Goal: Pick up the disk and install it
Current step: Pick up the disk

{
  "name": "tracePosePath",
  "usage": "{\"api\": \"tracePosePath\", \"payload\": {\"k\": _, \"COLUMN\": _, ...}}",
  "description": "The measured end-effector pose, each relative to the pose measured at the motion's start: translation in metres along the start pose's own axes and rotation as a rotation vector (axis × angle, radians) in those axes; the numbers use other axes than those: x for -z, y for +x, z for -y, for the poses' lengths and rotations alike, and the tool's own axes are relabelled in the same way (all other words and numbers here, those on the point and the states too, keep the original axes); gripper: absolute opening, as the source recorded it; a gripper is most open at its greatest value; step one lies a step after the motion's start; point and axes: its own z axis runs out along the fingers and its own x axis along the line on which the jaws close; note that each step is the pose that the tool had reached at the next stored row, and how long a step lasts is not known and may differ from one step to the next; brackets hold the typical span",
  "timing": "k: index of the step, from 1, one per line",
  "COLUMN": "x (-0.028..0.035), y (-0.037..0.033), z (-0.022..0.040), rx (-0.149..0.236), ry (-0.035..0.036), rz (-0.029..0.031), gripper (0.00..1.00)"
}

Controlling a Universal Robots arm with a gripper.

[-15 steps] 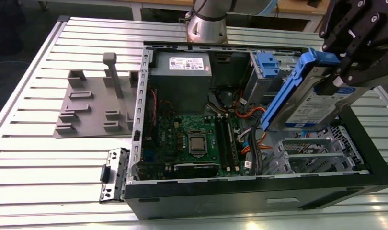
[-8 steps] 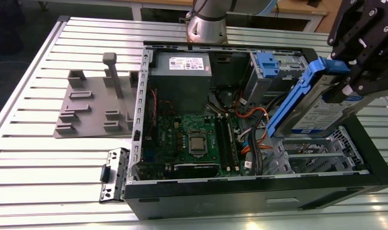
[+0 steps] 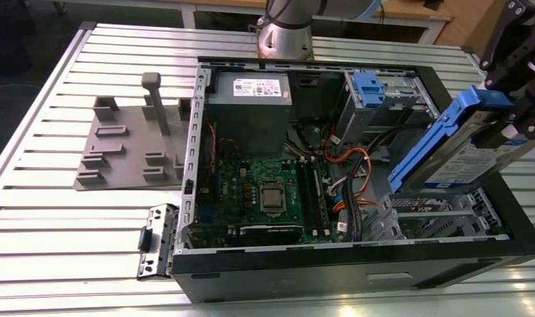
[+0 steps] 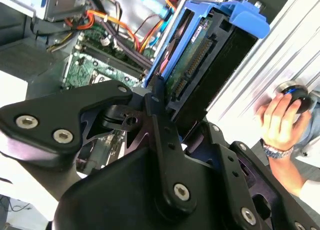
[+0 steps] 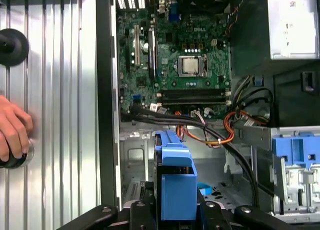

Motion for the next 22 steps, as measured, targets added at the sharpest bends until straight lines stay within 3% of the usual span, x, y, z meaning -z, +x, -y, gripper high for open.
{"api": "tracePosePath", "payload": {"k": 3, "x": -0.0037, "y": -0.0001, "z": 0.0108, "rx": 0.0, "ry": -0.0025, "rz": -0.0003, "gripper": 0.36}}
{"api": "tracePosePath", "payload": {"k": 5, "x": -0.0066, "y": 0.0005, "z": 0.0147, "rx": 0.001, "ry": -0.0036, "rz": -0.0005, "gripper": 0.36}}
{"api": "tracePosePath", "payload": {"k": 10, "x": -0.0087, "y": 0.0089, "z": 0.015, "rx": 0.0, "ry": -0.0038, "rz": -0.0006, "gripper": 0.36}}
{"api": "tracePosePath", "payload": {"k": 22, "x": -0.0087, "y": 0.0099, "z": 0.0151, "rx": 0.0, "ry": -0.0037, "rz": -0.0007, "gripper": 0.36}}
